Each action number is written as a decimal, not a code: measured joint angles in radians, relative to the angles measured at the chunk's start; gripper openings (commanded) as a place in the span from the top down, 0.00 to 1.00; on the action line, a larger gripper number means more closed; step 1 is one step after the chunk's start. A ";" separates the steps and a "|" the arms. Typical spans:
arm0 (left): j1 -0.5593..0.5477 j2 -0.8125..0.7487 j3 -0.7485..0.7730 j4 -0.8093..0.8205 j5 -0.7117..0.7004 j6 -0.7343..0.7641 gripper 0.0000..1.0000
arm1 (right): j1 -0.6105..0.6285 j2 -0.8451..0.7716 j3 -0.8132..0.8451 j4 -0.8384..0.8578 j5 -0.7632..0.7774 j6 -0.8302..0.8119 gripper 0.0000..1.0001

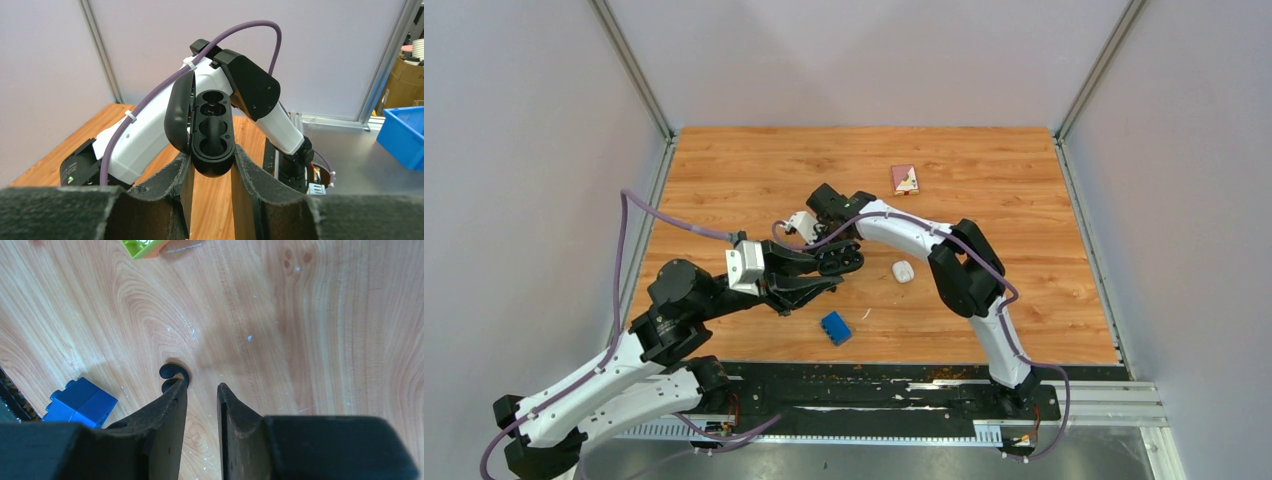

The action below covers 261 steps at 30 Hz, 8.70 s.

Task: Insert the wireless bluetooth earbuds into the charging case
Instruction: Pick up the earbud from the center of the board.

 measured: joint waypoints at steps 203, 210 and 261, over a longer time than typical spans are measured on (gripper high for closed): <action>0.000 0.004 -0.071 0.035 0.006 -0.045 1.00 | -0.317 -0.574 -0.789 0.291 -0.231 -0.184 0.85; 0.000 0.014 -0.071 0.039 0.006 -0.046 1.00 | -0.323 -0.529 -0.803 0.295 -0.242 -0.135 0.85; 0.000 0.021 -0.071 0.039 0.006 -0.047 1.00 | -0.330 -0.492 -0.808 0.353 -0.245 -0.010 0.78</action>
